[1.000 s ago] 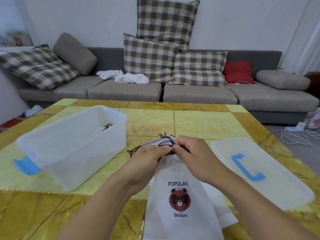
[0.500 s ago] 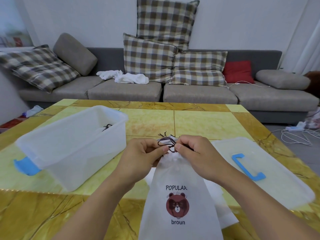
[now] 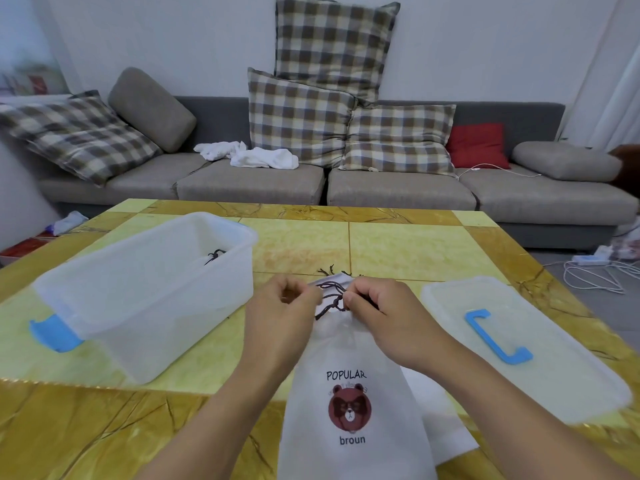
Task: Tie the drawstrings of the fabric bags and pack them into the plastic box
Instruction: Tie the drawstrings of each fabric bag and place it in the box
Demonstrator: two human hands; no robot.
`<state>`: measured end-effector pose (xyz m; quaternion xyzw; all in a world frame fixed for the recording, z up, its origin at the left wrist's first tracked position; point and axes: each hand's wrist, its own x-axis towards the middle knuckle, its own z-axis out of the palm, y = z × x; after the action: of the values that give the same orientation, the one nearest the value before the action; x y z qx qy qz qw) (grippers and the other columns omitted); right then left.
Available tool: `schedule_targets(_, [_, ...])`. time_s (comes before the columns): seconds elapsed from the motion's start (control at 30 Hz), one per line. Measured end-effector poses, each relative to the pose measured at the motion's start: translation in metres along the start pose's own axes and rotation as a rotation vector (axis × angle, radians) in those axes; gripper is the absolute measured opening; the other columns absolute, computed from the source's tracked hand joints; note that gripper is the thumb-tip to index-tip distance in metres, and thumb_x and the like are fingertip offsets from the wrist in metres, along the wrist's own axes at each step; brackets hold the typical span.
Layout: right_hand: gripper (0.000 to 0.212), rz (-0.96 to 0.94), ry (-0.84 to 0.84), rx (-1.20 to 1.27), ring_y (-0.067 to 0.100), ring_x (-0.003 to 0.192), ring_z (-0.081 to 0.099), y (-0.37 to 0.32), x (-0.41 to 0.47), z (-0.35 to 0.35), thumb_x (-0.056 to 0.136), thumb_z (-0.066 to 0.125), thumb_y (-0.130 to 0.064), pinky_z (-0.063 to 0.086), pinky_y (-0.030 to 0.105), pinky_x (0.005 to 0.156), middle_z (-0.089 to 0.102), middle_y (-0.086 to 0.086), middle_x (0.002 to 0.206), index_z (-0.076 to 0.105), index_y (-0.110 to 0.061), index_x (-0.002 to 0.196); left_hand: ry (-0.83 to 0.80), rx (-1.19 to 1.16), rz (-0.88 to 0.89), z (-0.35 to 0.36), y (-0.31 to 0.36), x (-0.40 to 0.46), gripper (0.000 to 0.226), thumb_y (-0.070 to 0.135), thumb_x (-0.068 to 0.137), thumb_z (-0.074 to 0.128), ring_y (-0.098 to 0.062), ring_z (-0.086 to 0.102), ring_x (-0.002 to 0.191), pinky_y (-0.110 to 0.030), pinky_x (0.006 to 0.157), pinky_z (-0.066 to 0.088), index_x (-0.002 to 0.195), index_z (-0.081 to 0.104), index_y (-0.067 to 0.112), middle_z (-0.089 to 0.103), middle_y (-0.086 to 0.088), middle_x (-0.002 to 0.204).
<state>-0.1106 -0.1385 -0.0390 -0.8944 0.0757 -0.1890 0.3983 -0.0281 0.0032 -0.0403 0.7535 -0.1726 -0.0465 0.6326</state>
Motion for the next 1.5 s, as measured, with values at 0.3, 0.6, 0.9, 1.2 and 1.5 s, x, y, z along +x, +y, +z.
schedule_targets(0.3, [0.025, -0.025, 0.029, 0.009, 0.009, 0.057, 0.041, 0.003, 0.0, 0.003, 0.102, 0.049, -0.016, 0.033, 0.024, 0.055, 0.062, 0.01, 0.073, 0.067, -0.005, 0.088, 0.067, 0.385, 0.681, 0.016, -0.004, -0.016, 0.013, 0.024, 0.08, 0.069, -0.007, 0.066, 0.081, -0.03, 0.072, 0.055, 0.089, 0.077, 0.024, 0.072, 0.013, 0.085])
schedule_targets(0.6, [0.027, -0.043, 0.053, 0.065, 0.002, 0.055, 0.044, -0.002, -0.001, 0.001, 0.102, 0.052, -0.012, 0.035, 0.012, 0.055, 0.052, -0.021, 0.058, 0.061, -0.018, 0.078, -0.005, 0.236, 0.53, 0.011, 0.001, -0.012, 0.028, 0.008, 0.083, 0.074, 0.007, 0.068, 0.09, -0.013, 0.083, 0.052, 0.102, 0.08, 0.026, 0.076, 0.02, 0.095])
schedule_targets(0.9, [0.028, -0.054, 0.087, 0.098, 0.003, 0.056, 0.041, -0.004, -0.001, -0.002, 0.102, 0.052, -0.014, 0.033, 0.015, 0.055, 0.049, -0.016, 0.058, 0.06, -0.014, 0.076, -0.175, 0.017, 0.304, 0.006, -0.001, -0.004, 0.016, 0.007, 0.089, 0.073, 0.004, 0.071, 0.085, -0.01, 0.076, 0.051, 0.096, 0.081, 0.019, 0.078, 0.015, 0.089])
schedule_targets(1.2, [0.028, -0.202, 0.065, -0.239, 0.011, 0.065, 0.043, 0.005, 0.002, -0.005, 0.105, 0.045, -0.025, 0.037, 0.028, 0.061, 0.047, -0.011, 0.069, 0.047, -0.022, 0.077, -0.432, -0.053, 0.019, 0.003, -0.006, 0.005, 0.026, 0.026, 0.102, 0.055, -0.011, 0.061, 0.076, -0.028, 0.076, 0.046, 0.089, 0.074, 0.014, 0.073, -0.002, 0.083])
schedule_targets(1.5, [0.023, -0.268, 0.064, -0.163, 0.01, 0.069, 0.052, 0.01, 0.005, -0.004, 0.103, 0.052, -0.02, 0.042, 0.024, 0.063, 0.059, -0.008, 0.073, 0.064, -0.013, 0.084, -0.692, -0.308, -0.164, -0.002, -0.002, 0.005, 0.04, 0.035, 0.099, 0.057, -0.03, 0.063, 0.103, -0.04, 0.094, 0.045, 0.105, 0.069, -0.002, 0.071, -0.014, 0.111])
